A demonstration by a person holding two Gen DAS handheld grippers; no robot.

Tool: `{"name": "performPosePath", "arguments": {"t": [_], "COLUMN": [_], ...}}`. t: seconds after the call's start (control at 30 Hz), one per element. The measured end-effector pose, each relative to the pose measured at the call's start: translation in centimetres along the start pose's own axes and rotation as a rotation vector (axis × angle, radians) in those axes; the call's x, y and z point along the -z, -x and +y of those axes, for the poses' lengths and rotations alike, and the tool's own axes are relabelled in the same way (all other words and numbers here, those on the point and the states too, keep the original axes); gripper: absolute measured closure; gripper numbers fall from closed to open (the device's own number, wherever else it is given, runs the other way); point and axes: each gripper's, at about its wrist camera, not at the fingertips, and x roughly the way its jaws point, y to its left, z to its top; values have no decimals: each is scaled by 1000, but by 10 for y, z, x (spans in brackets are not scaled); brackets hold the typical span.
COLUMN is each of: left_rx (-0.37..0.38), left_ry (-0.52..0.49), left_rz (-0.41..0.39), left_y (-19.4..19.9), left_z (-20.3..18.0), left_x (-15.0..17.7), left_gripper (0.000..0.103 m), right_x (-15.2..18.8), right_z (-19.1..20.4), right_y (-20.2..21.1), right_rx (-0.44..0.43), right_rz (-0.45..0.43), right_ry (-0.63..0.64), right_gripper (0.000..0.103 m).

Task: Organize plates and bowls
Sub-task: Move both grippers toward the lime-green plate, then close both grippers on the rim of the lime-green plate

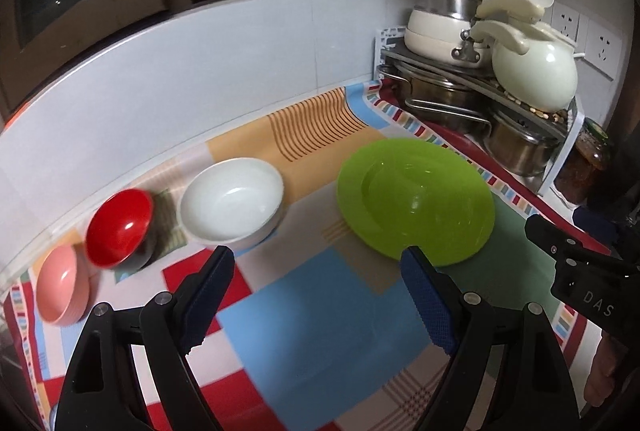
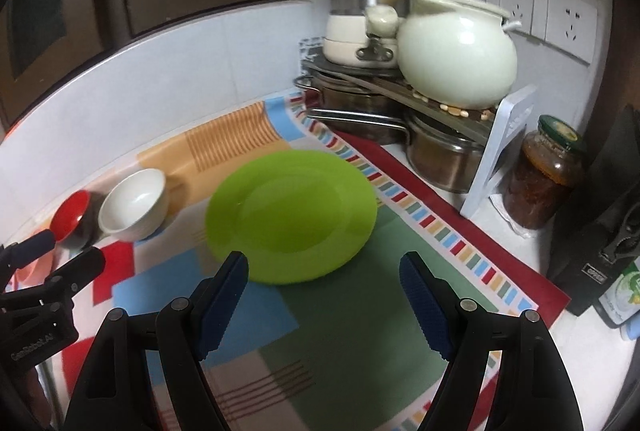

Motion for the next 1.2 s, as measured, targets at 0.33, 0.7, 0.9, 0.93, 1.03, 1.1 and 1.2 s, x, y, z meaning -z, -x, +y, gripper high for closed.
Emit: {"name": "performPosePath", "arguments": {"t": [0.33, 0.7, 0.9, 0.93, 1.03, 1.1, 1.2], "left_rx": [8, -7, -7, -8, -21, -27, -31], "left_ry": [-50, -62, -59, -57, -65, -66, -68], "left_rz": [28, 97, 147, 152, 164, 166, 173], "left_y": [-68, -143, -178, -184, -194, -198, -202], "left_z": [-14, -25, -22, -22, -24, -25, -26], "left_x": [-33, -47, -51, -51, -52, -52, -52], "left_gripper": [17, 22, 25, 25, 25, 25, 27], "right_x": [-19, -34, -43, -44, -47, -48, -49], "right_z": [-29, -50, -53, -52, -51, -50, -51], "right_y": [-58, -125, -155, -159, -168, -174, -183], "right_rx": [39, 88, 86, 88, 93, 96, 94], "right_rz": [56, 122, 153, 156, 166, 174, 188], "right_ry": [-50, -57, -49, -41, -31, -25, -26], "right_gripper": [24, 24, 24, 24, 24, 24, 25]}}
